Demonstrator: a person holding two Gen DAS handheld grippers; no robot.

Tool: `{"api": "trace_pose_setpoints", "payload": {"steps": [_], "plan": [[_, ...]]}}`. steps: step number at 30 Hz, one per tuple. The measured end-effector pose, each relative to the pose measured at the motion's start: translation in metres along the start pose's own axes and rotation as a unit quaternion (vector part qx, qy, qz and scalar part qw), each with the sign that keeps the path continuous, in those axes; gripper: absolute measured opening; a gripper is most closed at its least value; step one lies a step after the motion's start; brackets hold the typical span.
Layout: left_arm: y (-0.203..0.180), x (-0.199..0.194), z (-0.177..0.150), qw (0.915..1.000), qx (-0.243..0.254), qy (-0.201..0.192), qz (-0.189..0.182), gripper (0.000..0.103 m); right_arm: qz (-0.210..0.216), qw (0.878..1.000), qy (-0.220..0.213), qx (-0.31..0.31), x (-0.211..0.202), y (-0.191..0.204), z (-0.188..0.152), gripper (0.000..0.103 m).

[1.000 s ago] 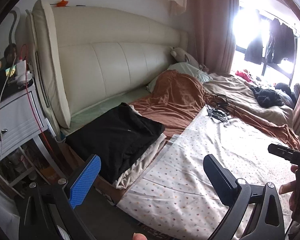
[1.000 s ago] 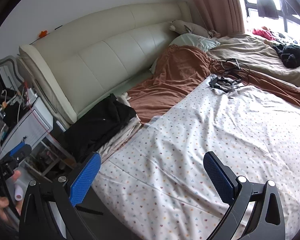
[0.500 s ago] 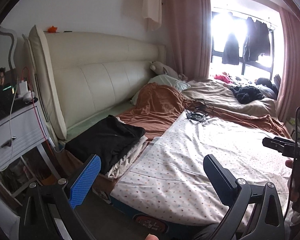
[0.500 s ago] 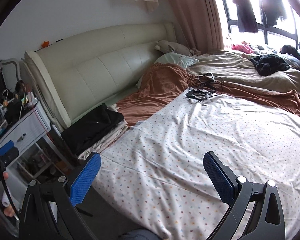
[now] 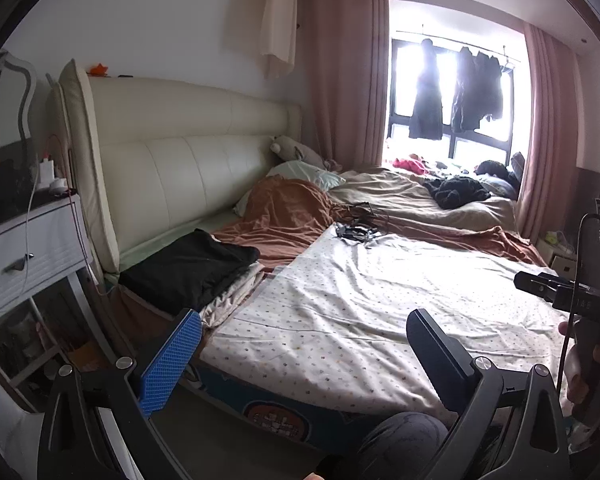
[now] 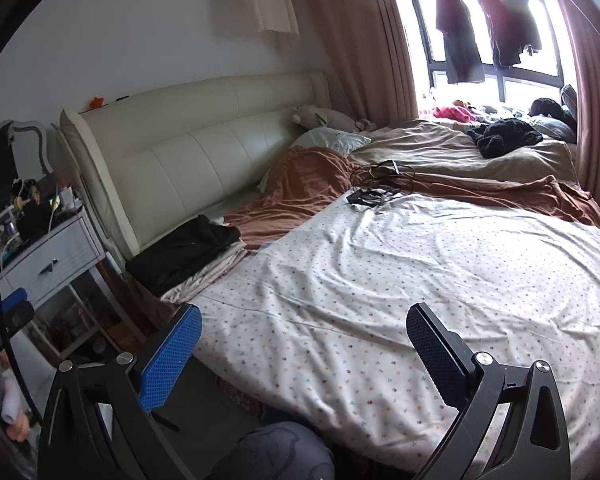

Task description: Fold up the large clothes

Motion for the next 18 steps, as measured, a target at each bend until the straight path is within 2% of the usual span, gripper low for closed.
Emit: {"api": "trace_pose_setpoints", "payload": {"steps": [12,18], "plan": [[-0.003,-0.037,-0.044,0.9999,0.009,-0.007,-0.006,0.103,-0.007,1.000,-0.008,0.002,-0.039,0.017,-0.064,0.102],[-0.005,-0.053,-0.062,0.9996,0.003,-0.012,-0.024,0.103,-0.022,1.000,-0.014,0.010,-0.063,0.018,-0.091,0.102]]}}
Point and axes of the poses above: each gripper's, at about its wrist camera, not at the fingertips, and x roughly the way its jaws point, y to its left, z to its top, the point moved 6 cm from there along x, roughly the way its jaws point, and after that the axes turned 7 degrees about y, right-handed, at the moved point
